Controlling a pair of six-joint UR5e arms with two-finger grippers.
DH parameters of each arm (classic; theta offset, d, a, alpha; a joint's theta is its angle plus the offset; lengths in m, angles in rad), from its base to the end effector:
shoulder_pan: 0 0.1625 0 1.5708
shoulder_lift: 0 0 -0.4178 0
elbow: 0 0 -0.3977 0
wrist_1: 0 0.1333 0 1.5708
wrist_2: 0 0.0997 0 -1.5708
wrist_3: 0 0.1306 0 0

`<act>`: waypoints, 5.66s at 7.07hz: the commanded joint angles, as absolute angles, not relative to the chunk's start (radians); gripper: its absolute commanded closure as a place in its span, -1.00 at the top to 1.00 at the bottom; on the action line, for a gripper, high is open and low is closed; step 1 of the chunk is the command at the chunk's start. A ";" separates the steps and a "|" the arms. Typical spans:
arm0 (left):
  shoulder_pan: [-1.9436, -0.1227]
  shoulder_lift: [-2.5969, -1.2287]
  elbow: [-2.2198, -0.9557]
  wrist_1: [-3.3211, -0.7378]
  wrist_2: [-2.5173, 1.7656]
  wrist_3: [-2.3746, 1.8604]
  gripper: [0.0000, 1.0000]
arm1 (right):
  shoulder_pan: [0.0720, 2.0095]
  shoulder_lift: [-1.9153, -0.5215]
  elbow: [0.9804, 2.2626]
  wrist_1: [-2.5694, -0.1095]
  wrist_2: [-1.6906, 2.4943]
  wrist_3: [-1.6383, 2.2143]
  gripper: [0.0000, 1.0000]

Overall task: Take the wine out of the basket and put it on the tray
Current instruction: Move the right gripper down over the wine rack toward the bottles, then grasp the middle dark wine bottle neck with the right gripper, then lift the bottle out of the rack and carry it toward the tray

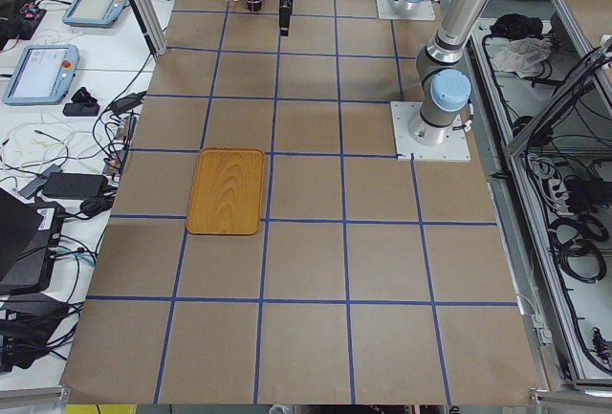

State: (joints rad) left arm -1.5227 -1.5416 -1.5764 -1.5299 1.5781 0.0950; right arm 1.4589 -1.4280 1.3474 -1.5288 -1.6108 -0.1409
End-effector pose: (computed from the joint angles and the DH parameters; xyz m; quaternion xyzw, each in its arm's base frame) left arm -0.1085 -0.4991 0.4656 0.0233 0.9992 -0.0319 0.0059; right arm 0.0647 -0.5713 0.4815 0.0141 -0.9995 0.0166 0.0223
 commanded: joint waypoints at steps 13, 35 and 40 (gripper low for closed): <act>-1.519 -1.546 -1.580 -1.529 1.569 0.100 1.00 | 1.390 -1.207 1.319 -1.692 -1.591 -0.250 -0.92; -1.390 -1.537 -1.571 -1.519 1.560 0.215 1.00 | 2.154 -1.152 1.316 -1.809 -1.562 0.930 -1.00; -1.393 -1.537 -1.572 -1.525 1.563 0.213 1.00 | 2.154 -1.152 1.321 -1.798 -1.565 0.919 0.74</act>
